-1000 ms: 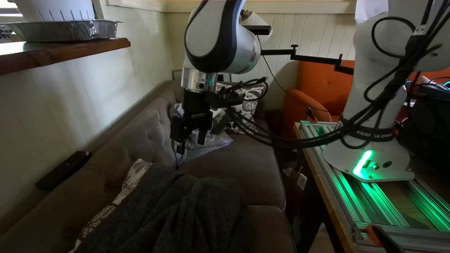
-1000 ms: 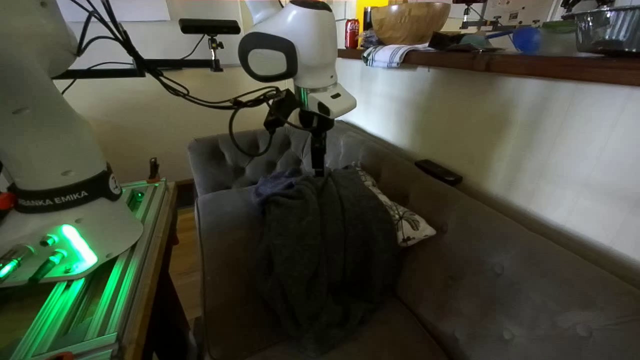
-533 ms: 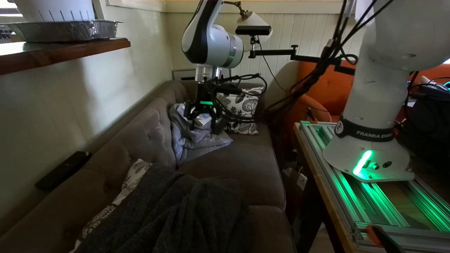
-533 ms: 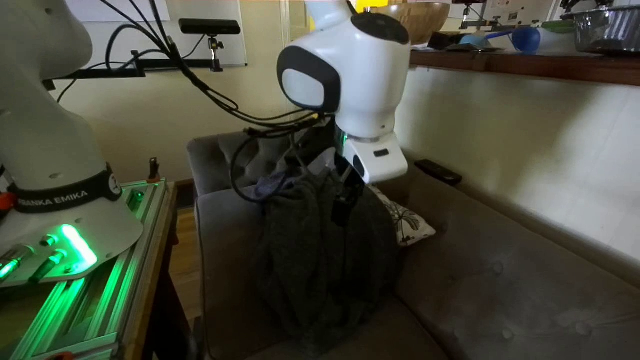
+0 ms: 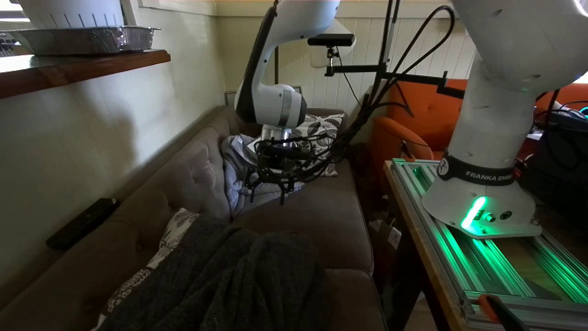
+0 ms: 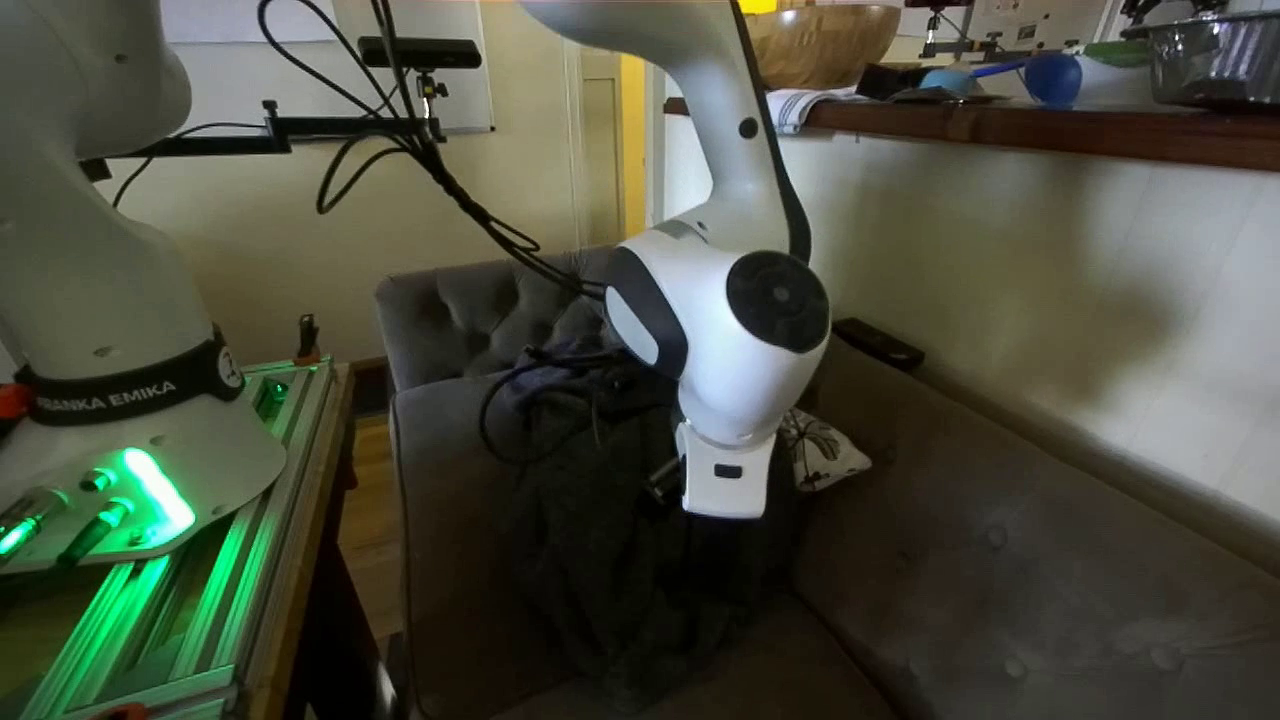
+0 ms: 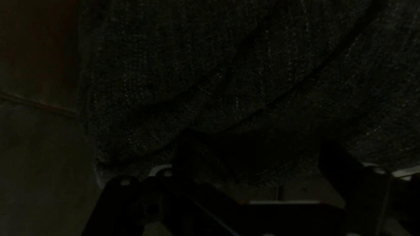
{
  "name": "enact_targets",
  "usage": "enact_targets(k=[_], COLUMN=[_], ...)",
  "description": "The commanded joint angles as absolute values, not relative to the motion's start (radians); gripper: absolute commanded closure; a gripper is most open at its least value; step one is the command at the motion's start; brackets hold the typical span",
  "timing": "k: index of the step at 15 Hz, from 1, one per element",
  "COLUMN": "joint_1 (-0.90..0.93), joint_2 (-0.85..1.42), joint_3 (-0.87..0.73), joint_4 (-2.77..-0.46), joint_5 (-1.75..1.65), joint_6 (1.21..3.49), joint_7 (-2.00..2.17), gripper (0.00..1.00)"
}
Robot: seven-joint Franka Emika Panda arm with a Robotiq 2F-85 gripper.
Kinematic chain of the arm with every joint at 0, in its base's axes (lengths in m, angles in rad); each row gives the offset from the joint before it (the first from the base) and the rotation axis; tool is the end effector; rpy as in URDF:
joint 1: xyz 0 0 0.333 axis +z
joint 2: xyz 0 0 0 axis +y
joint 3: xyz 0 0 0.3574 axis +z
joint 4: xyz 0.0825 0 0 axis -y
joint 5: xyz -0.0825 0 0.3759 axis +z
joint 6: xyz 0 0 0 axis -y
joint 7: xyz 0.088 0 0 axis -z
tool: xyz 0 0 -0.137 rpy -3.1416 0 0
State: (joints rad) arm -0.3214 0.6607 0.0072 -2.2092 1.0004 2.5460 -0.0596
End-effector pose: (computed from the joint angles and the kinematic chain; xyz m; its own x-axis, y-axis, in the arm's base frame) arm 0.4828 -0.1529 0.0672 0.3919 -0.8240 -0.4092 -0.9164 -0.3102 -0.2531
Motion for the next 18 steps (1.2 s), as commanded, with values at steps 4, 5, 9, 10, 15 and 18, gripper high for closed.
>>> enact_targets(k=[4,5,9,10,15,18], joint_1=[-0.287,-0.282,-0.259,-0.246,-0.194,-0.161], joint_2=[0.971,1.000,1.070,1.083,1.111,1.123], joint_3=[-0.009,-0.019,-0.066,-0.083,-0.144,-0.153], joint_4=[-1.962,-1.939,-1.891,-1.885,-1.885,-1.869], joint_5=[1.255,1.268,1.254,1.236,1.122,1.047], joint_6=[2.564,2.565,2.558,2.562,2.513,2.498], joint_7=[0.027,0.036,0.084,0.100,0.165,0.234], gripper=[0.00,0.00,0.00,0.00,0.00,0.00])
